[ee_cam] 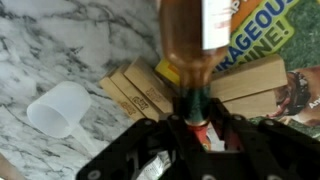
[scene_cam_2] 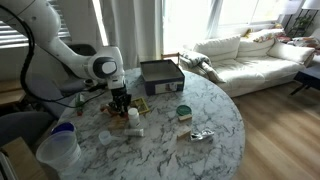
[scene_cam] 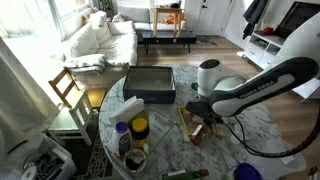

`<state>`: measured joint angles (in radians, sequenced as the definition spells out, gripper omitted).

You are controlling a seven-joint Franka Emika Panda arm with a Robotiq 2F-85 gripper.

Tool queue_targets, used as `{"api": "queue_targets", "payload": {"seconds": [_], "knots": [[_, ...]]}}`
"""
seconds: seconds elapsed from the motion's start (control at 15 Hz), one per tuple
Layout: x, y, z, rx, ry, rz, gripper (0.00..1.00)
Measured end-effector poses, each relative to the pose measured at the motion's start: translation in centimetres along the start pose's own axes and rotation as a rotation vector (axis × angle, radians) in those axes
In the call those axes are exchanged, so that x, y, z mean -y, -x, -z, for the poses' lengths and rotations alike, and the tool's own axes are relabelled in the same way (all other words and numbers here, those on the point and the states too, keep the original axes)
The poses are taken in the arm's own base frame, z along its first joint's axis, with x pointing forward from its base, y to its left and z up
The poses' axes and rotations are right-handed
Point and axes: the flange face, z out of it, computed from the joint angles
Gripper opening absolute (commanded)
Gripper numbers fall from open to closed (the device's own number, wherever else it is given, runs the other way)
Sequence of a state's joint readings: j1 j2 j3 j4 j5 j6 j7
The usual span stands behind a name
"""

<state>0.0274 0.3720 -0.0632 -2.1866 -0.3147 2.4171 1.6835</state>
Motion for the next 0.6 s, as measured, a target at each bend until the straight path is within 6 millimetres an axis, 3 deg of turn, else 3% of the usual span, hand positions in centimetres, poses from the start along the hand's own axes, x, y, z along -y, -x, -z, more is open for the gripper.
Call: {"api": "queue_targets", "payload": {"seconds": [0.33,0.6], "knots": [[0.3,1.9,0.7,-0.011,-0.010,0.021,0.08],[0.6,4.6,3.4,-0.058,-0.018,0.036,0.08]]}}
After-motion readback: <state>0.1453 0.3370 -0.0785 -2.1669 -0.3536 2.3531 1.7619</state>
